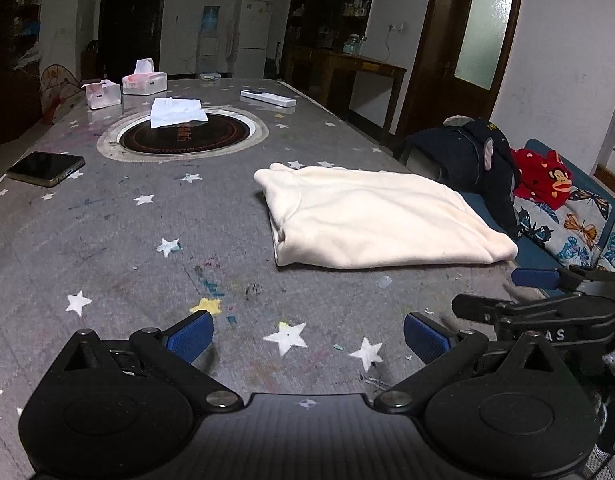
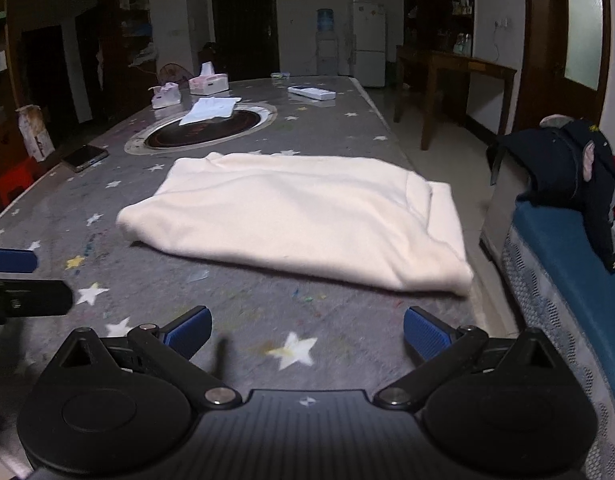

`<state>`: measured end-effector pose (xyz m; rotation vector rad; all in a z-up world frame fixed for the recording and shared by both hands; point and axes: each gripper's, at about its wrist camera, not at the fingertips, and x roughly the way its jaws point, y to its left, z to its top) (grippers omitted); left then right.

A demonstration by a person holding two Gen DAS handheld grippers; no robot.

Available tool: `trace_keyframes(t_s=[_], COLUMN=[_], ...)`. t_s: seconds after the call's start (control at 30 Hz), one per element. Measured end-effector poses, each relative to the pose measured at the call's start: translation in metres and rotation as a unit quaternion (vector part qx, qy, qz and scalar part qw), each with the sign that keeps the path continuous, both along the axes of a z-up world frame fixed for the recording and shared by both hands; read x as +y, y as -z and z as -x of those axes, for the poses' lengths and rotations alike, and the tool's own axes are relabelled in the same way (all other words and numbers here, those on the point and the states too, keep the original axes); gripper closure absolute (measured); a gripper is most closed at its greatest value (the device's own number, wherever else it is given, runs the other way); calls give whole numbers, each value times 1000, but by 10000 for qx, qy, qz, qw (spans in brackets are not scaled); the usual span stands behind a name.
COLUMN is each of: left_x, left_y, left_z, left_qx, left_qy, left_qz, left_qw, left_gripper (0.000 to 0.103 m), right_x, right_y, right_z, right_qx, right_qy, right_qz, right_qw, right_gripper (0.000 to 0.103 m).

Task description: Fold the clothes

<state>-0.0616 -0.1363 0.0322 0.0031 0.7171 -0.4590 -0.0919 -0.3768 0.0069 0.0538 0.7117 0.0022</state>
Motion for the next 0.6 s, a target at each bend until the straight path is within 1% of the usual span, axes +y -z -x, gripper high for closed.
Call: trace_keyframes(t_s=[0.17, 0.6], left_x=[-3, -8], left_y=[-1, 0], left_z=[2, 4], left_qx=[-9, 14], left_qy=[4, -33], left_qz=[12, -36], left_qw=[10000, 10000], left_gripper=[0, 0], right_x=[6, 17], right_y=[-2, -7], right_z=[8, 29], right_qx=[-38, -314], right_qy=[31, 228], right_qz=[-127, -32], right_qw=[9999, 9992], right_gripper=[0, 0])
